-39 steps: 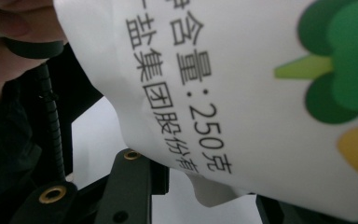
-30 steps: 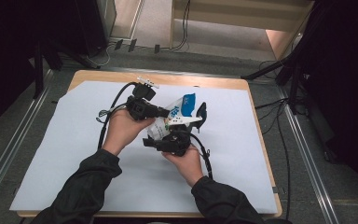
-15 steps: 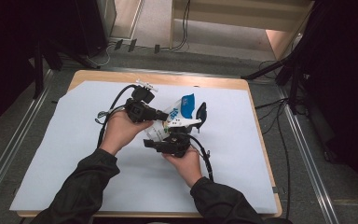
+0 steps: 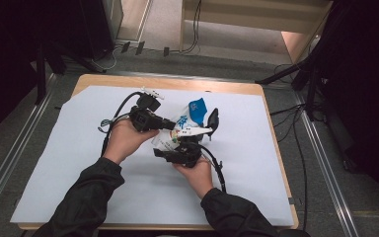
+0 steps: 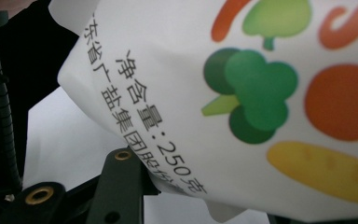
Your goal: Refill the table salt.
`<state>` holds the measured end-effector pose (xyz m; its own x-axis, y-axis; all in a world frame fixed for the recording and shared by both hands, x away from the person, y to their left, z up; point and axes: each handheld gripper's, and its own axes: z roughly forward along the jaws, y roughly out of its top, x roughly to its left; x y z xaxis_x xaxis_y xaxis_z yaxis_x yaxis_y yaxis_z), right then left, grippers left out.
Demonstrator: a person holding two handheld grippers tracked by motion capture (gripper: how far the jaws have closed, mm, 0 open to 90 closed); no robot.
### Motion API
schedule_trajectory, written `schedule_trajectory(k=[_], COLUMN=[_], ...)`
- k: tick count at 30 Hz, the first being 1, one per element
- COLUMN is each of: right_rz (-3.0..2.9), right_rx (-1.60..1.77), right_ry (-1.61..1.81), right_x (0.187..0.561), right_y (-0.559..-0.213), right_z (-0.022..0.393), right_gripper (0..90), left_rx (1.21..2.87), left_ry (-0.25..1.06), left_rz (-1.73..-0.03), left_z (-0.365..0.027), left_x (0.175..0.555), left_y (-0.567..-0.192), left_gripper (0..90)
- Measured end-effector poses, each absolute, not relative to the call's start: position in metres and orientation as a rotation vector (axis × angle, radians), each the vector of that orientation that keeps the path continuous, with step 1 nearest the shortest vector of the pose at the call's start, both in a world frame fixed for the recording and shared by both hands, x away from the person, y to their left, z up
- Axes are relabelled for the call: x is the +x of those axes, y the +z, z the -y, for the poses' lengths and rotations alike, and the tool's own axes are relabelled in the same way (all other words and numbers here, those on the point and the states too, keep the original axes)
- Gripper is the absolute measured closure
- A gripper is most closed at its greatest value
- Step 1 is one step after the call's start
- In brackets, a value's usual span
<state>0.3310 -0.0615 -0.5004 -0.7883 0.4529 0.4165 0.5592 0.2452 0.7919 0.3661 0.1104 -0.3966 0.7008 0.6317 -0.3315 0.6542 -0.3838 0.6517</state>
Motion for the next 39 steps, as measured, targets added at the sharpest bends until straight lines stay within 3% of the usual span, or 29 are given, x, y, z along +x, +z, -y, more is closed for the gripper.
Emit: schedule_trajectory(k=[39], right_rz=[2.478], right_rx=[-0.997], right_ry=[-1.597], right_x=[0.321], right_y=[-0.519], right_z=[0.06], right_gripper=[61.9], left_rx=[2.102], left_ry=[-0.074], left_rz=[-0.913], left_z=[-0.132], left_x=[0.356], left_y=[-0.413], left_gripper=[86.2])
